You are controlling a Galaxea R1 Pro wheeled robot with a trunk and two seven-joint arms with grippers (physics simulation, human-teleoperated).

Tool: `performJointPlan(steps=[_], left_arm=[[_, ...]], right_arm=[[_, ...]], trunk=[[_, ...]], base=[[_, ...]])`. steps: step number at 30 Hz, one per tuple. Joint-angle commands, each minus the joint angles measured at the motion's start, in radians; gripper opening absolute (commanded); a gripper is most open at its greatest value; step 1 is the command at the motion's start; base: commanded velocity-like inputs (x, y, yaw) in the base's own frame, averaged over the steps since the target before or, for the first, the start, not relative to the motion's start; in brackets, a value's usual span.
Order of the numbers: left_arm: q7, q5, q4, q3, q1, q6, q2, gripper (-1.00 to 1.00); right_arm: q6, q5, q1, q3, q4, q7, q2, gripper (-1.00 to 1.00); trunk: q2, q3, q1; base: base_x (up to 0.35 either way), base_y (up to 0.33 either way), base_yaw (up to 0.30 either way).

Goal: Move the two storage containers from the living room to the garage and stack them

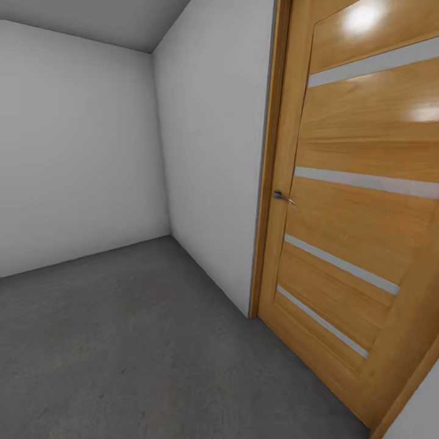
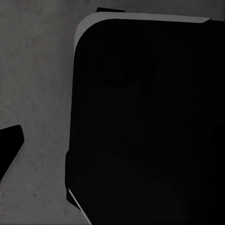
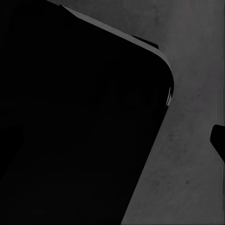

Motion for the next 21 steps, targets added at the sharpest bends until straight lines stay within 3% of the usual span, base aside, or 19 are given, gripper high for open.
performJointPlan(steps=[1, 21], left_arm=[[0.000, 0.010, 0.000, 0.000, 0.000, -0.002, 0.000, 1.00], [0.000, 0.020, 0.000, 0.000, 0.000, -0.002, 0.000, 1.00]], right_arm=[[-0.003, -0.011, 0.000, 0.008, 0.000, 0.000, 0.000, 1.00], [-0.004, -0.011, 0.000, 0.008, 0.000, 0.000, 0.000, 1.00]], trunk=[[0.000, -0.001, 0.001], [0.000, -0.001, 0.001]], base=[[0.323, 0.000, 0.000], [0.323, 0.000, 0.000]])
